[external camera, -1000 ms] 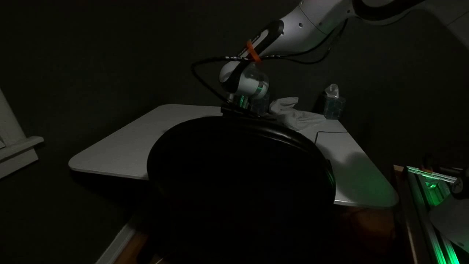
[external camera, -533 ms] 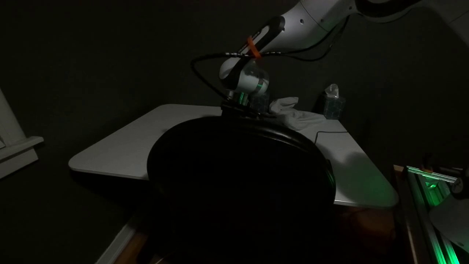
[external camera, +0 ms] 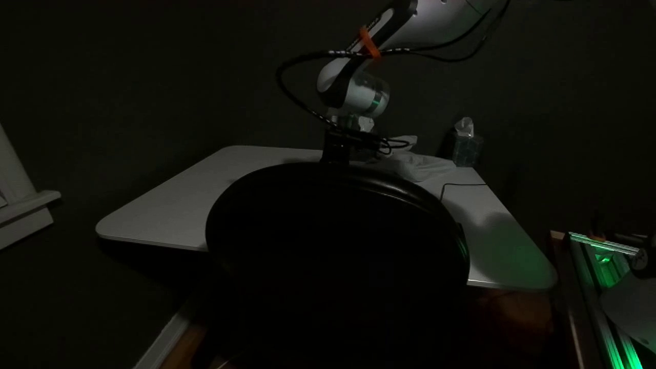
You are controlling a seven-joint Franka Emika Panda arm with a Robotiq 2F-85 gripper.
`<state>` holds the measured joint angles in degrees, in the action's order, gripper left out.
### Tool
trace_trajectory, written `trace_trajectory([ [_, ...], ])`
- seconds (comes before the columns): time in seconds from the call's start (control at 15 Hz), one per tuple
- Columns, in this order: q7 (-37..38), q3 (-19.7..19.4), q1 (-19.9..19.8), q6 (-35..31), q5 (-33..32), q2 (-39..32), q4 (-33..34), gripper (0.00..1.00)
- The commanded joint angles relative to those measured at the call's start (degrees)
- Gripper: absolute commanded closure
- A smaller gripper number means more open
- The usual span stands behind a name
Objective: Press the button on the keyboard
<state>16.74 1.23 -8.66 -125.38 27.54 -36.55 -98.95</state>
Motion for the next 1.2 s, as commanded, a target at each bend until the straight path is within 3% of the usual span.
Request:
trace_trajectory([
  [0.0, 0.96, -3.92, 1.88, 4.07, -5.24, 7.74, -10.47, 1.00],
  [0.27, 2.12, -7.44, 2.58, 5.61, -11.17, 12.48, -17.49, 1.00],
  [0.6, 1.06, -7.13, 2.71, 7.89, -11.58, 14.52, -22.79, 1.00],
  [1.13, 1.38, -7.24, 3.31, 6.95, -11.54, 12.39, -21.41, 1.00],
])
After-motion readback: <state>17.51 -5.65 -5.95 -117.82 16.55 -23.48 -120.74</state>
